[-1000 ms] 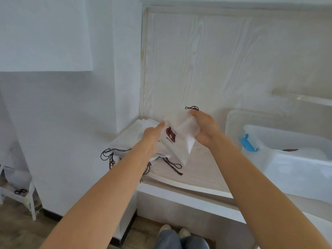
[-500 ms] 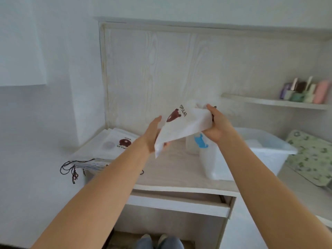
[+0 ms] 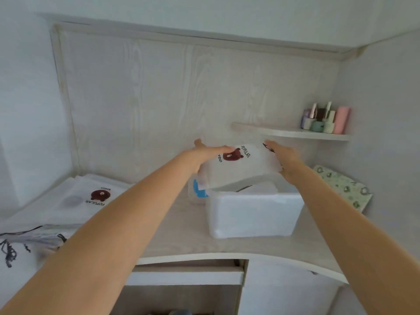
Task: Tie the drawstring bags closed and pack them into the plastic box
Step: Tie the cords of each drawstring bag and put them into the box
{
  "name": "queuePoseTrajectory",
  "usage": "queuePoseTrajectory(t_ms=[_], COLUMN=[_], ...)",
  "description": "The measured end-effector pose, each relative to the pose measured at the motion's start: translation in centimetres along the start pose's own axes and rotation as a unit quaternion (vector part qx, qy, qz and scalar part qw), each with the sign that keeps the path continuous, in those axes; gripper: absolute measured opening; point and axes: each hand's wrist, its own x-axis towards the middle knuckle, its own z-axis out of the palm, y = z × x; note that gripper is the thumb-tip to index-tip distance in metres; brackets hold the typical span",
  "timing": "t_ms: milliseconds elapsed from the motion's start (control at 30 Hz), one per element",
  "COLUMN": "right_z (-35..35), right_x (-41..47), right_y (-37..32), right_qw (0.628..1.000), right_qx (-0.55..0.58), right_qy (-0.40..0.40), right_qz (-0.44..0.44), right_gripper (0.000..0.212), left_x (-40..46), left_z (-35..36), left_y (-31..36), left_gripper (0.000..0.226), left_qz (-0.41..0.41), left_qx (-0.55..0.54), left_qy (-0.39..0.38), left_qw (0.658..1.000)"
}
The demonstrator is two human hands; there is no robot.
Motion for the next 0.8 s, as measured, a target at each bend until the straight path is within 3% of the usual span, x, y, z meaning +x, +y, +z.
queuePoseTrajectory(t_ms=[67,167,333,367,467,533,667,800], right_z=[-0.7,-1.3,-1.3,-1.2,-0.8,-0.6,-0.7,-0.1], right_x=[1.0,2.0,2.2,2.2,1.5,1.2,1.5,1.3], right_y=[1.3,3.0,4.1,4.3,4.0,4.0,4.4,3.6], right_qw=[0.989,0.949,0.82,0.817,0.882,0.899,0.817,0.776], right_qx=[-0.141,-0.299,-0.557,-0.558,-0.42,-0.369,-0.517,-0.574], right_qy=[-0.019,-0.027,-0.046,-0.055,-0.119,-0.182,-0.25,-0.259], right_qz=[-0.035,-0.097,-0.124,-0.136,-0.178,-0.147,-0.054,-0.023], right_gripper=[0.046,0.054,0.05,0.05,0.056,0.065,0.079,0.074], left_x=[0.8,0.9,0.9,1.2,2.5,3.4,4.0,3.7], left_z=[1.1,2.6,5.5,5.8,6.6,6.8,7.0,7.0], left_y=[-0.7,-1.2,-2.0,-2.2,-3.0,-3.3,-3.4,-3.2], left_gripper=[0.119,0.113,0.102,0.1,0.084,0.074,0.074,0.069], left_qz=[-0.01,-0.028,0.03,0.052,0.103,0.102,0.06,0.052], left_qx=[0.123,0.265,0.485,0.523,0.623,0.662,0.709,0.688], left_qy=[0.034,0.015,0.009,0.003,-0.018,-0.038,-0.087,-0.124], left_qw=[0.992,0.964,0.874,0.851,0.775,0.741,0.697,0.713])
